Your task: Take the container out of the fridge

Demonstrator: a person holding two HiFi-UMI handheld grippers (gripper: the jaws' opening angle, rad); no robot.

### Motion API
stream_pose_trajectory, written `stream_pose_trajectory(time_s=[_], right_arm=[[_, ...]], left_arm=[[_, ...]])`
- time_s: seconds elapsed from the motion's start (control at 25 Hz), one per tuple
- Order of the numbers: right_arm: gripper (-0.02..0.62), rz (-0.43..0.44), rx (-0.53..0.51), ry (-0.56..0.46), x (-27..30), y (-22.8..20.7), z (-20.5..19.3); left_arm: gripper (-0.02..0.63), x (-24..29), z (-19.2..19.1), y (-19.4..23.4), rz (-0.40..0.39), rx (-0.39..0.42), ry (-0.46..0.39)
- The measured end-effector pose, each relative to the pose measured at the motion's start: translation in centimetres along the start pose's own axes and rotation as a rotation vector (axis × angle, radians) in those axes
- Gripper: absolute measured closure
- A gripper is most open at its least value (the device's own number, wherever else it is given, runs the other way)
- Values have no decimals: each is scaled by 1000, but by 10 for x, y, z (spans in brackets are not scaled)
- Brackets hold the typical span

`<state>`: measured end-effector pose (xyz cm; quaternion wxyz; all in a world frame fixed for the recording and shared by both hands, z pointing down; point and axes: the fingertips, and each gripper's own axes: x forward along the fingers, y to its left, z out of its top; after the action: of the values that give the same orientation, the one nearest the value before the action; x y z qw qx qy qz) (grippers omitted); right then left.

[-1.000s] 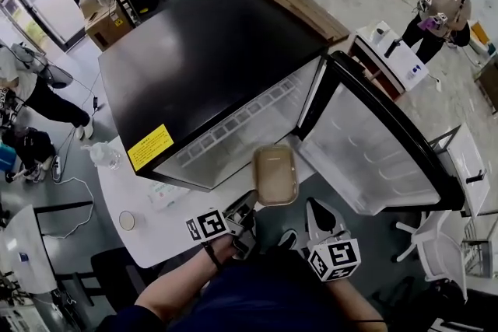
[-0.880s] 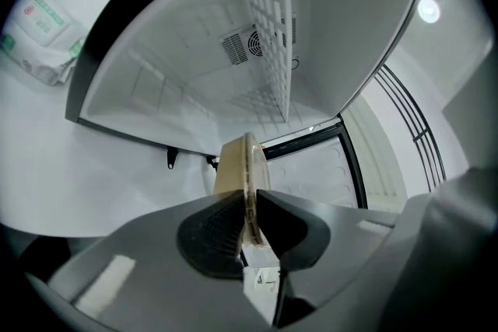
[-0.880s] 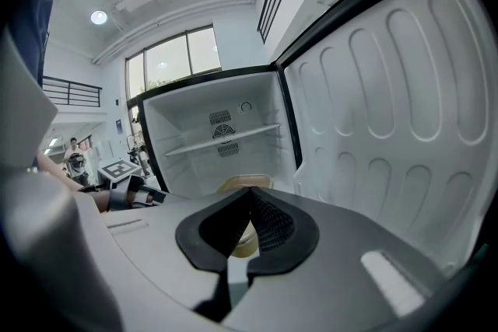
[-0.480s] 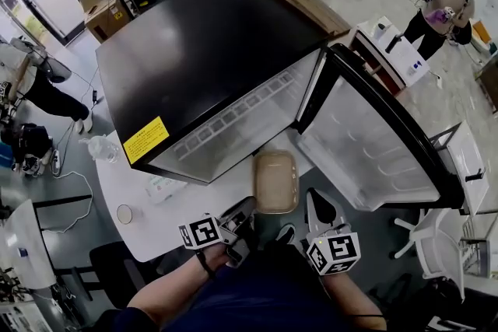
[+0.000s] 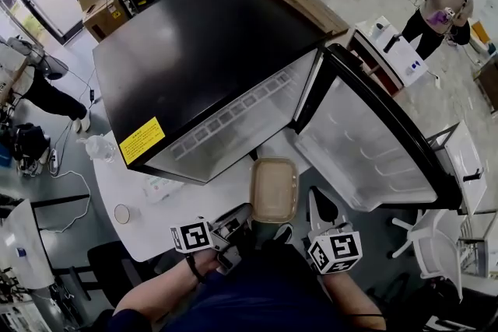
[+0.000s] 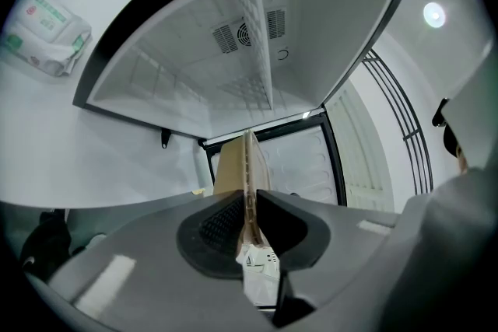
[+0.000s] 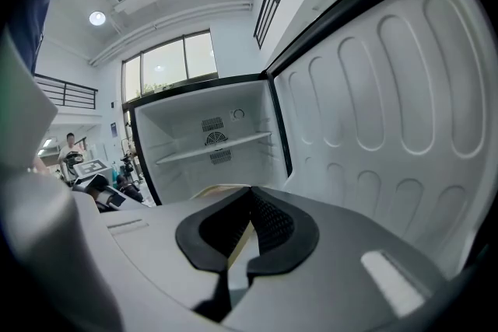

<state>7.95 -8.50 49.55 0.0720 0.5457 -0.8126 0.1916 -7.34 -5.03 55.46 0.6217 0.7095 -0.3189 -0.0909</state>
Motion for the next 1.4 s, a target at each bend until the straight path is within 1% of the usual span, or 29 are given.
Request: stream_pose_trajectory(time_s=[0.24,0.36,0.48,0.56,0.68,0.84,1.12,1.4], right_arm=[[589,-18,7,-1,-1,-4,1],[589,-27,8,-3,-3,-5,1],[589,-40,10,-5,-6,-6,3],[589,-50,10,-6,-7,-8,5],[589,-66,12,-8,-10,-12,7],[589,-86,10,-9,-13,-16,8],[589,-76,0,-20,-10,-13,10],[589,-87,1,-30,-10,-17,13]], left_arm=[[554,5,-2,-9,-45,-10,15],[555,6,2,-5,-24,20,19],[554,10,6,-7,-42,11,15],[554,11,6,-5,-33,18,22],[554,15,4,-8,-44,15,38],[555,18,2,-6,-37,19,59],[555,19,4,-1,-30,19,72],[555,20,4,1,-25,16,75]])
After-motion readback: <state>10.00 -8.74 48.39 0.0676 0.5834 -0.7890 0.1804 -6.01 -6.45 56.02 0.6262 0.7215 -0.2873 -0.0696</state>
